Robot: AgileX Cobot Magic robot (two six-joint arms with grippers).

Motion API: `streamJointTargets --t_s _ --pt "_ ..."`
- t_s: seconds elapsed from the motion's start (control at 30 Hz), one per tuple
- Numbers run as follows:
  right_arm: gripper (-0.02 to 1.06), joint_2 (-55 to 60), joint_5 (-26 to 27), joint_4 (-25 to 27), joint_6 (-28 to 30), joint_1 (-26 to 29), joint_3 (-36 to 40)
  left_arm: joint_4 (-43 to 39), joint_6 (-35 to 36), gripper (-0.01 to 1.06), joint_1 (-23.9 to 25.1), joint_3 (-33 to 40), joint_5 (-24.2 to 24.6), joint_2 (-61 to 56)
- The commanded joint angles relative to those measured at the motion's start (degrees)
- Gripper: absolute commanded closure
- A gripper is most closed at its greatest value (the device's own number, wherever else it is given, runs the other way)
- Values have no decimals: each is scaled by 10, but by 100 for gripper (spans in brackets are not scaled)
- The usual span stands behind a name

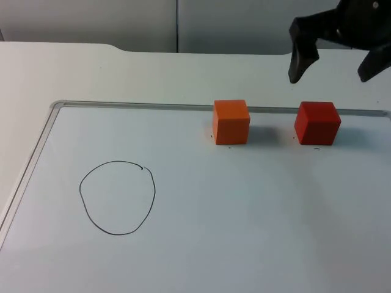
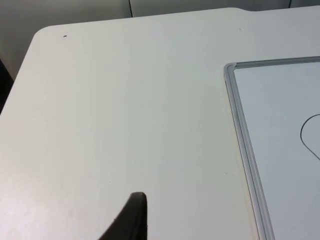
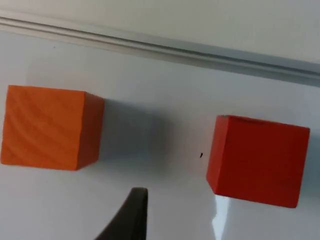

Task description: Pick up one cube with the left hand and another cube with the right hand. First place the cube in the right hand at the target position, then stack the cube in the left hand on top.

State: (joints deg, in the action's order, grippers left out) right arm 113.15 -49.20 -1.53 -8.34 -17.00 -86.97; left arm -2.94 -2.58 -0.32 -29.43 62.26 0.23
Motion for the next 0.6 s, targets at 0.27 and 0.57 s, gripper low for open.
streamJointTargets --t_s 0.27,0.57 --pt "2 59 79 -73 -100 -2 -4 4 3 0 1 1 -6 -2" --pt "2 94 98 -75 -123 0 -4 4 3 0 1 1 -6 -2"
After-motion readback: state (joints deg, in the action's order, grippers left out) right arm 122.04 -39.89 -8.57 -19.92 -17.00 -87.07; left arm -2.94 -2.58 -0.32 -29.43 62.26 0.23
